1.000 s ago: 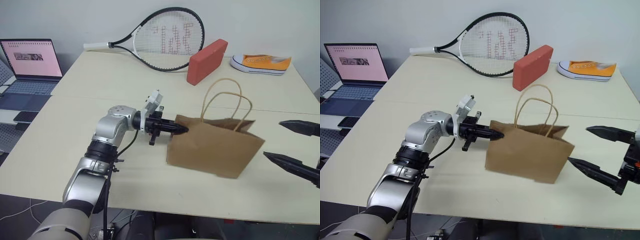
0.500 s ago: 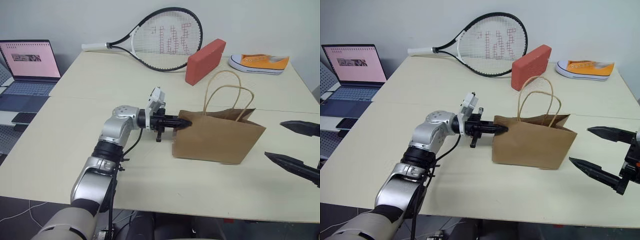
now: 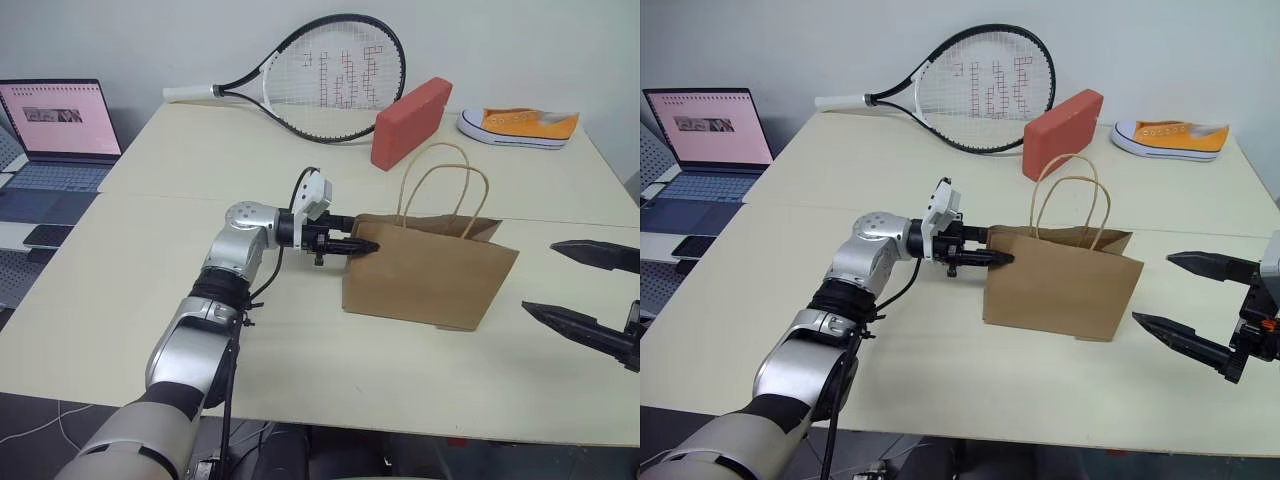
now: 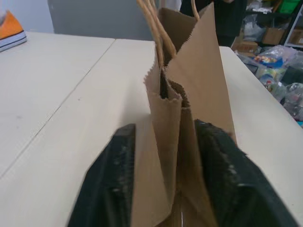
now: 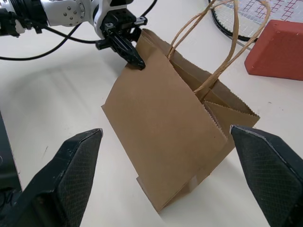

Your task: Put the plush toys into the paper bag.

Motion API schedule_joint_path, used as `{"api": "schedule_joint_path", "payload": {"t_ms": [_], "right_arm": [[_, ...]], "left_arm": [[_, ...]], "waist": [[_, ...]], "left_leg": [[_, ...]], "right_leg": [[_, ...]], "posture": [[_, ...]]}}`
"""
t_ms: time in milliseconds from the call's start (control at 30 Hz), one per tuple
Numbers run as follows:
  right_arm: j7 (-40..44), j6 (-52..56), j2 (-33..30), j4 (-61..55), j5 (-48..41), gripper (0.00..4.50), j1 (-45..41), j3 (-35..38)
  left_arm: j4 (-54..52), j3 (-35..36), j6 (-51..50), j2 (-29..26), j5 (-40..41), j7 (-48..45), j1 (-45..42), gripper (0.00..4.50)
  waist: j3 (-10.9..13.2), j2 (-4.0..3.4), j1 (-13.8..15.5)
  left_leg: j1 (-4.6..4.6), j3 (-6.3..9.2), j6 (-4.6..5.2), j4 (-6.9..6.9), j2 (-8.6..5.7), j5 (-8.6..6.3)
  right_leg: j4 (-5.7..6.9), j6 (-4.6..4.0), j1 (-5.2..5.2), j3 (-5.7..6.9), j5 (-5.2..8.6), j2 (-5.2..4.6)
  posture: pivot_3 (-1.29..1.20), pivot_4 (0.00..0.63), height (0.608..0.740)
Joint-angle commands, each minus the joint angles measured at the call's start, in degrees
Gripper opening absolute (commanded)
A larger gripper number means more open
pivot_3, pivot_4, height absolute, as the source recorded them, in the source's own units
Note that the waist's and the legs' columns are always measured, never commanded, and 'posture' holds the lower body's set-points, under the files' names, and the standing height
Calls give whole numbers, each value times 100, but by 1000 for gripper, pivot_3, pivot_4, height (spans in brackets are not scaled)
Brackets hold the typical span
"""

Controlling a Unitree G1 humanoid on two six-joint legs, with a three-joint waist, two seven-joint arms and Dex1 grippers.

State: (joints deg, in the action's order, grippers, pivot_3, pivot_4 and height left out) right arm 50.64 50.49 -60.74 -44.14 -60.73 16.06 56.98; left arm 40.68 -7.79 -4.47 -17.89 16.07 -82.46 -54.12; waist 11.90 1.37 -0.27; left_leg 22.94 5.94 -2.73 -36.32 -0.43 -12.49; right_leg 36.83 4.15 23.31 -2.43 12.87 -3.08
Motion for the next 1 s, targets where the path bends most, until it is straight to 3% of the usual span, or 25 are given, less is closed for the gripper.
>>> {"api": "schedule_joint_path", "payload": {"t_ms": [33,167,200,433,667,833,1000], "right_arm": [[-32,-110,31,-85,32,4500,-24,13],[-11,-216,20,13,222,4500,-77,-198],[3,-249,-1,57,282,4500,-106,-264],[615,-746,-449,910,1036,4500,-459,-836],[1847,-1474,-1209,2390,1809,4500,-999,-1328],[2370,-1680,-1454,3039,2125,4500,-1288,-1564],[2563,-1737,-1436,3274,2282,4500,-1470,-1718]], "left_arm": [[-504,104,-103,-241,62,-129,136,3198],[-1240,136,-400,-662,21,56,637,4426],[-1409,138,-426,-771,-6,102,772,4471],[-2639,500,-630,-1807,-202,772,1700,4471],[-4044,1193,-1102,-3455,-309,1073,3015,4471],[-4278,1825,-1484,-3922,-22,1265,3448,4471],[-4236,2041,-1706,-4028,227,1274,3470,4471]], "waist": [[0,0,-7],[0,-1,-30],[0,-1,-29],[0,-1,-28],[0,-1,-123],[1,-1,-100],[1,-2,-125]], "left_leg": [[-1,0,0,2,0,0],[-4,-1,0,2,2,0],[-4,-1,0,2,2,0],[-5,-1,0,1,3,0],[-12,-9,0,19,8,0],[-11,-5,0,20,9,0],[-12,-17,-1,20,10,0]], "right_leg": [[1,0,1,0,0,0],[2,1,0,-2,0,0],[4,1,0,-2,-1,0],[2,-2,0,-1,1,-1],[2,-38,5,-2,22,-2],[5,-51,8,4,29,-4],[2,-53,9,2,30,-7]], "posture": [[0,150,740],[0,150,740],[0,150,740],[0,150,740],[0,150,740],[0,150,740],[0,150,740]]}}
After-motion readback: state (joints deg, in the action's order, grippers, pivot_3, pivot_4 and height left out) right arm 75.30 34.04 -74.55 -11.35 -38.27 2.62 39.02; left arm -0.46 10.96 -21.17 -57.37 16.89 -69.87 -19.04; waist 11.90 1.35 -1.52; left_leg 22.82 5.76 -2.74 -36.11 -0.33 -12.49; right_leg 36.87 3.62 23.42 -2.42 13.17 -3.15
